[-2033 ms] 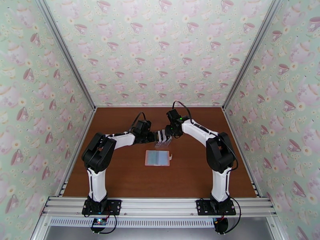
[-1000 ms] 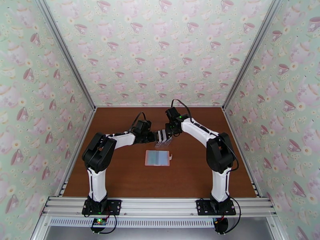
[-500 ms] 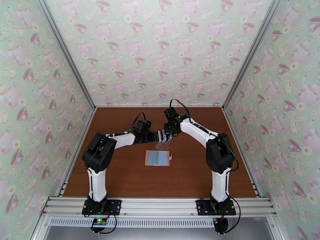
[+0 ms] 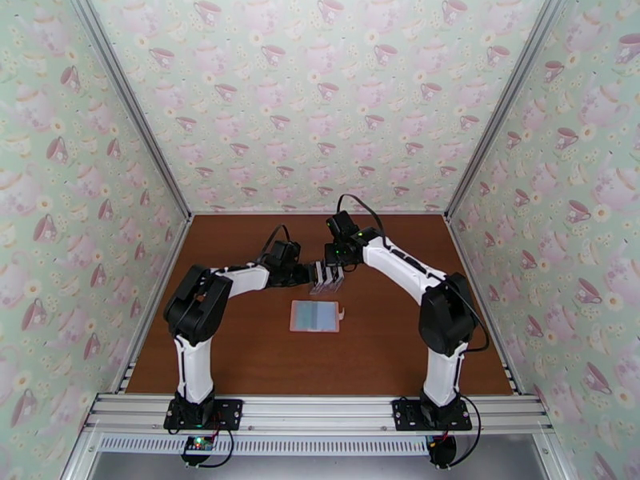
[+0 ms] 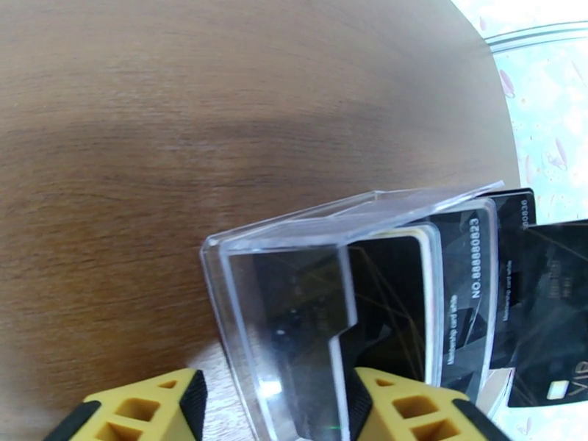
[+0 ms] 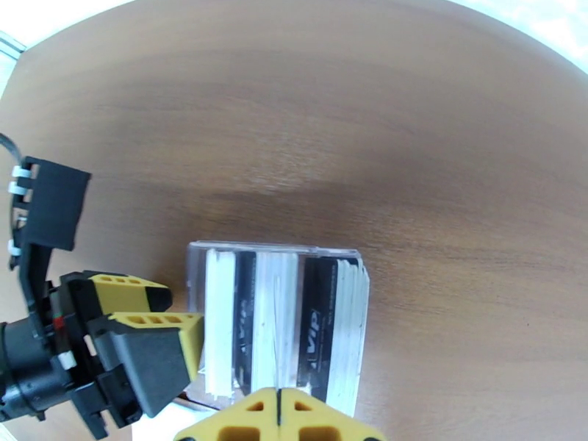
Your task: Put the credit cards into the card holder
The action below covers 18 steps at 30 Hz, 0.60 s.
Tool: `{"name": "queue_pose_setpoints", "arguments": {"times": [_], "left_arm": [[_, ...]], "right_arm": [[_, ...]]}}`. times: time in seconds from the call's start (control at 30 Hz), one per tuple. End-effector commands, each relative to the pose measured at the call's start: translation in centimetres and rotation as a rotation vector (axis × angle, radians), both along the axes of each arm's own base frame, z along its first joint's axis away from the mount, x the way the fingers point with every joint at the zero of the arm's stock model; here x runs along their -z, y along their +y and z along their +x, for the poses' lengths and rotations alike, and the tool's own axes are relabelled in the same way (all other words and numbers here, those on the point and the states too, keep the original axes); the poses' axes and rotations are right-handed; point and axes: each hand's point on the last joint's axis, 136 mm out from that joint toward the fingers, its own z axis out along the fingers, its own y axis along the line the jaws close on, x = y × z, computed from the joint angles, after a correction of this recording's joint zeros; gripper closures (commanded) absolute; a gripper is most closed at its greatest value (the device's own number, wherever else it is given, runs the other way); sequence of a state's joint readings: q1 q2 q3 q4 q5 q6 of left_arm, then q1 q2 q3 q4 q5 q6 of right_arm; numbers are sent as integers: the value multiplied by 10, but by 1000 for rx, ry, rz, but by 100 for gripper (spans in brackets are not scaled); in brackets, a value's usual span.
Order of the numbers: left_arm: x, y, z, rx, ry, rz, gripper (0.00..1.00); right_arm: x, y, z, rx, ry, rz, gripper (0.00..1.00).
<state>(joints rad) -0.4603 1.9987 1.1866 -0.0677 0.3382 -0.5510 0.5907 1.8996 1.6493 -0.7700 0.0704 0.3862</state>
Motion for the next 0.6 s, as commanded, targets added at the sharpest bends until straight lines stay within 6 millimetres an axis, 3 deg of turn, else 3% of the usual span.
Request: {"name": "queue_pose_setpoints", "arguments": {"times": [0.0,0.1,0.57], "left_arm": [[-5,2,-7,8,8,-18,33],[-11,2,-7,11,-5,-29,29],[-36,7,-7,4,-72,-54,28]], "right_arm": [[-19,2,-11,1,-14,31,100],[-22,2,-14,-2,-19,34,100],[-39,-3,-39,8,-44,75,100]]}}
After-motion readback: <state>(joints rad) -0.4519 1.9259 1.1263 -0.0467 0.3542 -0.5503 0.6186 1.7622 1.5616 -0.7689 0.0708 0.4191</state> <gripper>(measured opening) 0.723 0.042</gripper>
